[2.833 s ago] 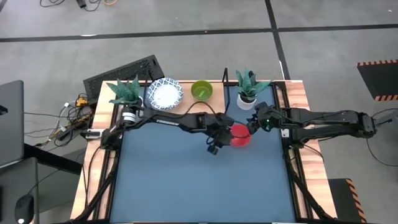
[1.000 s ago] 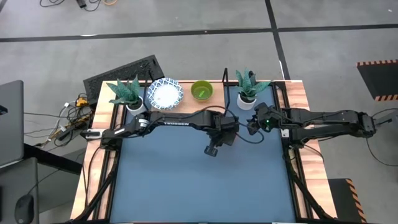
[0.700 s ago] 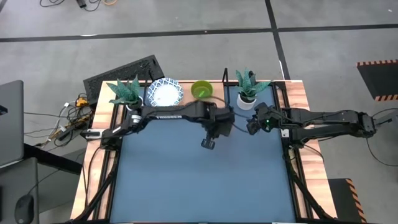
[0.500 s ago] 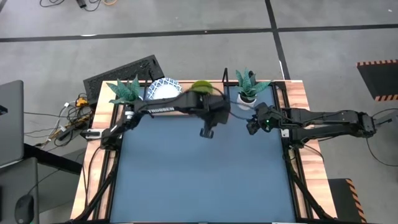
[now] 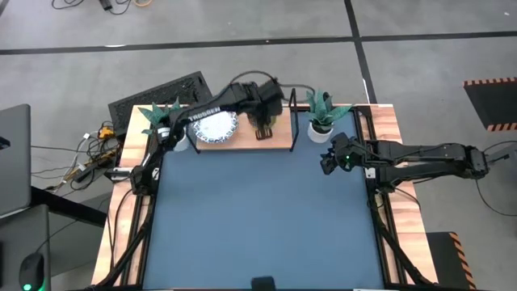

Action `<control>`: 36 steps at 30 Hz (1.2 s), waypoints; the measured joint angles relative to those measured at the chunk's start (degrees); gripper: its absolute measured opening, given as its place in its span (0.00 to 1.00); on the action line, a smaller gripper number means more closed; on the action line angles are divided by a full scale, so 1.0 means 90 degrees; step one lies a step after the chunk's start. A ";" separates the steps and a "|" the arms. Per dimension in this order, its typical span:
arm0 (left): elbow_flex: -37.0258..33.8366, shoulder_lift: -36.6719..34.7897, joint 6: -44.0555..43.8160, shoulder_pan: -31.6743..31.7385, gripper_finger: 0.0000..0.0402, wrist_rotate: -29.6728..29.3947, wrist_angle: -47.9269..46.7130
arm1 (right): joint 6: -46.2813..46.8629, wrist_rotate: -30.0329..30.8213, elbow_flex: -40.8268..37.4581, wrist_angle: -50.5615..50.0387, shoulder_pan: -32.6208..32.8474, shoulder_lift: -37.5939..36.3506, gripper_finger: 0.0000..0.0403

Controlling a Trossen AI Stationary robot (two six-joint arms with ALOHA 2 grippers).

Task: Place and stack bowls onto a shelf
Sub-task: Stack the orange bowl on top of the green bowl

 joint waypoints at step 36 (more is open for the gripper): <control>-0.0826 0.0036 -0.0508 0.0197 0.00 0.0201 0.0934 | 0.0005 0.0024 0.0002 0.0000 0.0000 0.0000 0.53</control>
